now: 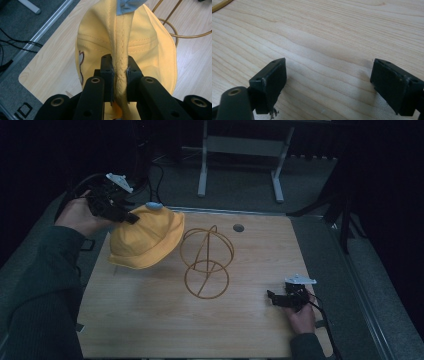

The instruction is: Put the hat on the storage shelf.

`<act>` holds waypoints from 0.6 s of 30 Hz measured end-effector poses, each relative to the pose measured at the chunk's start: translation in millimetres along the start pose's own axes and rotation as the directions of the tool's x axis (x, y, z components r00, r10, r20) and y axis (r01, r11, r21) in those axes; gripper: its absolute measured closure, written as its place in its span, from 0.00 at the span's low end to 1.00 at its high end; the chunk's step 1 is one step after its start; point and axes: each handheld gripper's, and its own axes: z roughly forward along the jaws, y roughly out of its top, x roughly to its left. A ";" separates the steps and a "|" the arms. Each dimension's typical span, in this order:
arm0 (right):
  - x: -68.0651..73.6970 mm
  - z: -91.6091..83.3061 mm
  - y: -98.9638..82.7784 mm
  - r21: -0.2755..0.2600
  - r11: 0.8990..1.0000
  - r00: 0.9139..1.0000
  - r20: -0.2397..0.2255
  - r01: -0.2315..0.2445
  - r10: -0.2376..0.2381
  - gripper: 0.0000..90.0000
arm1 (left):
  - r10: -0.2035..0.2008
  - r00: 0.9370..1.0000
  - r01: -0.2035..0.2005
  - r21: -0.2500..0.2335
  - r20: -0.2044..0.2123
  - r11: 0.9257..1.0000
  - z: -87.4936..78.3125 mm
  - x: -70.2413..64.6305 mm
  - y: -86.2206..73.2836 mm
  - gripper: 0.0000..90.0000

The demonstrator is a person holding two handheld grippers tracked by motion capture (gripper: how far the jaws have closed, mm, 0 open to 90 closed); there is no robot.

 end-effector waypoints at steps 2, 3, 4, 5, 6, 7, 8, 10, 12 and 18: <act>0.0 0.0 0.0 0.000 1.000 1.000 0.000 0.000 0.000 0.15 | 0.004 1.000 -0.004 -0.003 0.000 1.000 -1.5 -0.8 0.7 0.90; 0.0 0.0 0.0 0.000 1.000 1.000 0.000 0.000 0.000 0.15 | 0.008 1.000 -0.008 -0.006 -0.001 1.000 -2.3 -1.3 1.1 0.90; 0.0 0.0 0.0 0.000 1.000 1.000 0.000 0.000 0.000 0.15 | 0.010 1.000 -0.010 -0.010 -0.001 1.000 -3.3 -2.0 1.5 0.90; 0.0 0.0 0.0 0.001 1.000 1.000 0.000 0.000 0.000 0.15 | 0.017 1.000 -0.017 -0.012 -0.002 1.000 -4.5 -2.4 2.0 0.90; 0.0 0.0 0.0 0.000 1.000 1.000 0.000 0.001 -0.001 0.15 | 0.018 1.000 -0.018 -0.020 0.000 1.000 -5.3 -2.9 2.3 0.90; 0.0 0.0 0.0 0.000 1.000 1.000 0.000 0.000 0.000 0.15 | 0.022 1.000 -0.022 -0.023 0.002 0.999 -6.1 -3.3 2.7 0.90; 0.0 0.0 0.0 0.000 1.000 1.000 0.000 0.000 0.000 0.15 | 0.021 1.000 -0.021 -0.029 0.002 0.999 -6.5 -3.9 3.0 0.90; 0.0 0.0 0.0 0.000 1.000 1.000 0.000 0.000 0.000 0.15 | 0.024 1.000 -0.024 -0.030 0.002 0.999 -7.2 -5.0 3.9 0.90; 0.0 0.0 0.0 -0.001 1.000 1.000 0.000 -0.001 0.001 0.15 | 0.030 1.000 -0.030 -0.031 0.003 0.999 -8.6 -6.2 4.7 0.90; 0.0 0.0 0.0 0.000 1.000 1.000 0.000 0.000 0.000 0.15 | 0.037 0.999 -0.037 -0.040 0.006 0.999 -12.4 -7.6 4.7 0.90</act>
